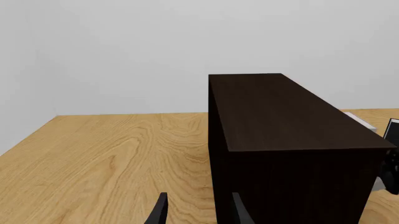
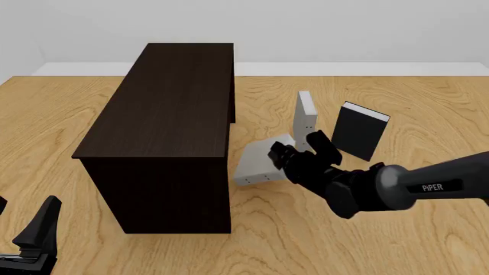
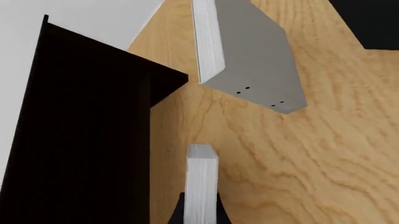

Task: Pick up the book on the right and place it under the cabinet shelf.

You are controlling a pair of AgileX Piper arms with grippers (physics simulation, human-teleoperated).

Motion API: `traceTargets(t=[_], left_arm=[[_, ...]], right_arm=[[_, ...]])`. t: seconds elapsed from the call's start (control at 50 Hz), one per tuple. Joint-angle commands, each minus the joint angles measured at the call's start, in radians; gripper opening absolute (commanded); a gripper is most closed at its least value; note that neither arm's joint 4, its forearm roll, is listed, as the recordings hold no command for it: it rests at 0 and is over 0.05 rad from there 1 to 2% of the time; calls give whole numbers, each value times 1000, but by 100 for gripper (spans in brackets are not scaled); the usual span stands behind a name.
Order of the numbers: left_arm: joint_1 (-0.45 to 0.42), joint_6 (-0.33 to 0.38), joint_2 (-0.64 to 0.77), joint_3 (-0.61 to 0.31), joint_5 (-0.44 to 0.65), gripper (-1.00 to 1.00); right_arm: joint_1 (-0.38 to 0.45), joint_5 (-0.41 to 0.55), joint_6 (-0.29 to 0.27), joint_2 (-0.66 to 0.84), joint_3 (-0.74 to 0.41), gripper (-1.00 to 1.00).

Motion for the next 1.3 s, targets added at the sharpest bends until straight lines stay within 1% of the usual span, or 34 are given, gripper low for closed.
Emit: traceTargets(t=[0.02, 0.12, 0.2, 0.22, 0.38, 0.52, 0.56, 0.58, 0.68, 0.74, 0.76, 0.78, 0.82, 0.84, 0.88, 0.94, 0.96, 0.98, 1.04, 1.08, 1.12, 1.14, 1.16, 1.18, 1.22, 1.26, 1.3], left_arm=[[0, 0, 0, 1, 0, 100], [0, 0, 0, 1, 0, 100], [0, 1, 0, -1, -2, 100], [0, 1, 0, -1, -2, 100], [0, 1, 1, -11, 8, 100], [0, 1, 0, -1, -1, 100], [0, 1, 0, -6, 3, 100], [-14, -1, 0, -10, 12, 100], [-9, 1, 0, -2, -1, 100], [-9, 2, 0, -2, -3, 100], [-9, 3, 0, -2, -4, 100], [-9, 2, 0, -1, -4, 100], [-9, 2, 0, -1, -4, 100], [-9, 2, 0, -1, -3, 100], [-9, 1, 0, -1, -2, 100], [-9, 2, 0, -2, -3, 100], [-9, 2, 0, -2, -3, 100], [-9, 2, 0, -2, -3, 100], [-9, 2, 0, 0, -4, 100], [-9, 2, 0, -9, 4, 100], [-9, 2, 0, -2, -2, 100], [-9, 3, 0, 0, -5, 100], [-9, 3, 0, 0, -5, 100], [-9, 3, 0, -7, 2, 100], [-9, 2, 0, -12, 8, 100], [-8, 2, 1, -5, 2, 100], [-8, 1, 0, -2, 1, 100]], right_arm=[[-121, 12, 99, 76, 15, -100], [-123, -1, 105, 102, 15, -100], [-125, 9, 104, 106, 12, -100], [-122, 10, 104, 106, 14, 100], [-124, 23, 99, 108, 17, 100], [-140, 50, 88, 96, 16, 100], [-147, 70, 79, 85, 13, 100], [-153, 85, 72, 78, 9, 100], [-178, 136, 47, 53, -3, 100], [-204, 194, 15, 40, -26, 100], [-202, 193, 17, 34, -22, 100], [-230, 252, -21, 35, -60, 100], [-247, 293, -45, 25, -79, 100], [-241, 291, -41, 15, -71, 100], [-259, 348, -73, -8, -92, 100], [-273, 388, -95, -34, -102, 100], [-283, 405, -109, -33, -114, 100], [-304, 443, -137, -35, -138, 100], [-299, 455, -137, -68, -119, 100], [-315, 497, -169, -81, -133, 100], [-315, 514, -175, -106, -125, 100], [-328, 543, -196, -118, -135, 100], [-333, 553, -206, -122, -141, 100], [-354, 601, -248, -120, -169, 100], [-341, 605, -241, -140, -150, 100], [-338, 653, -268, -165, -143, 100], [-327, 677, -278, -200, -124, 100]])
